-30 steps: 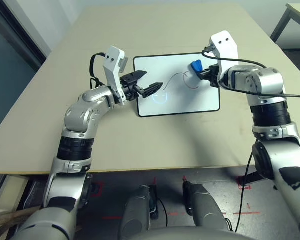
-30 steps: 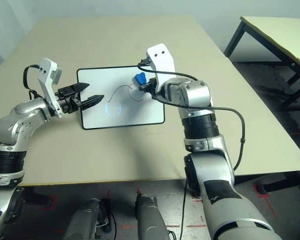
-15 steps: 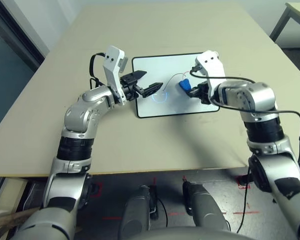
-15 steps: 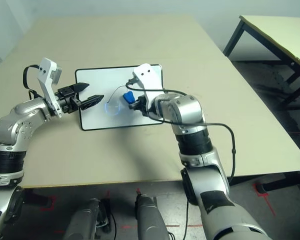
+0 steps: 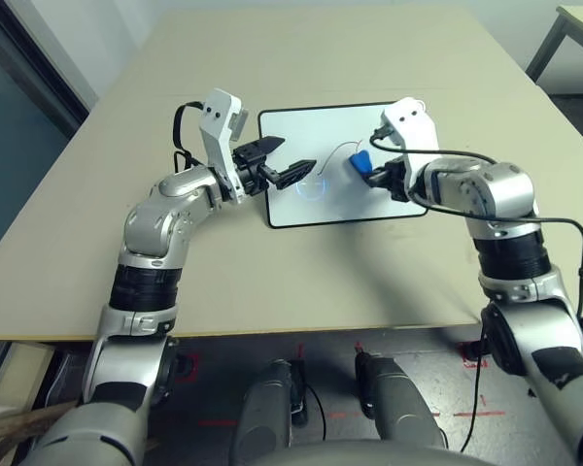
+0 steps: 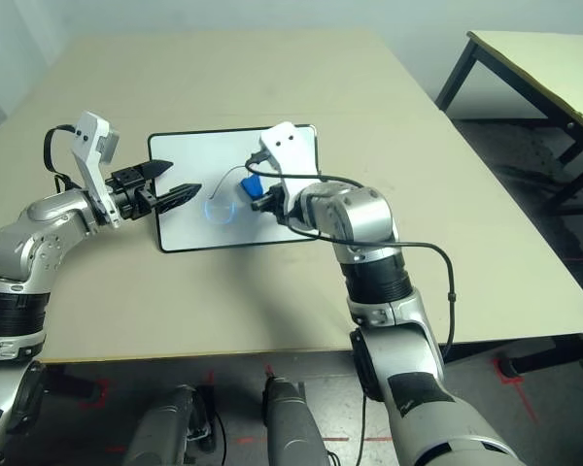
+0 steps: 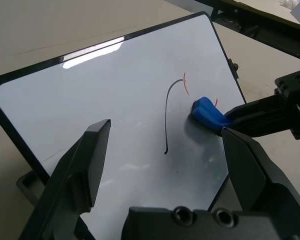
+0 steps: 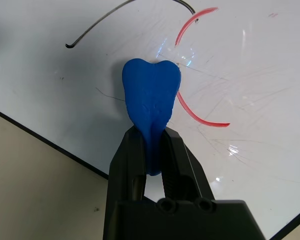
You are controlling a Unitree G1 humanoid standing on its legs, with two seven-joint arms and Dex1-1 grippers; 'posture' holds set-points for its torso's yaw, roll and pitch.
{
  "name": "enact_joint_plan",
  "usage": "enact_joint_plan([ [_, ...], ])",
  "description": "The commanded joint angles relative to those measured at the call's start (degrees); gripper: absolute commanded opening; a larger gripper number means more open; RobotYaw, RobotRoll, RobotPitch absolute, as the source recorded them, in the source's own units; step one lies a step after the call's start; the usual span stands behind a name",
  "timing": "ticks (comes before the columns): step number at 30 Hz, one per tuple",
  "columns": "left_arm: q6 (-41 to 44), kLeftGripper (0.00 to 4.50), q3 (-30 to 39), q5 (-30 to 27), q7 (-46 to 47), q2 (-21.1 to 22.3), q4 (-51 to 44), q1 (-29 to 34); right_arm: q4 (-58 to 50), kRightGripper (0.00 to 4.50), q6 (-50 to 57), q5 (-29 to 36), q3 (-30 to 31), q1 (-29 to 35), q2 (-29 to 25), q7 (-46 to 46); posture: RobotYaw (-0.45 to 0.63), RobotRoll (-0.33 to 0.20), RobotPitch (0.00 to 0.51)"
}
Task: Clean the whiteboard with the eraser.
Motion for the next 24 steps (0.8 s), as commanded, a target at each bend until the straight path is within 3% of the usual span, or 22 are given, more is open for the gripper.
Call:
enact_joint_plan([
  [1,0.03,4.5,-0.23,0.07,-0.19,0.31,-0.05,0.27,6.04,0.41,-4.39,-1.47,-2.72,-3.65,-0.46,-1.84,-0.11,0.0,0.158],
  [7,0.28,4.5,-0.26,-0.07,0.06,0.08,-0.52,0.62,13.72,0.4,-11.06,-2.02,-5.69,-8.47,0.78,-3.77,-0.11,0.0,0.162],
  [18,0.52,4.5,-0.15,-0.21,0.39,0.05,-1.02,0.95,0.01,0.4,1.13,0.45,-1.0,-0.02,1.29,-1.4,-0.11,0.0,0.164],
  [24,0.48,4.5,-0.3,-0.22,0.33,-0.01,-0.85,0.78,8.67,0.4,-4.23,-1.46,-3.75,-7.1,0.65,-2.72,-0.12,0.0,0.164],
])
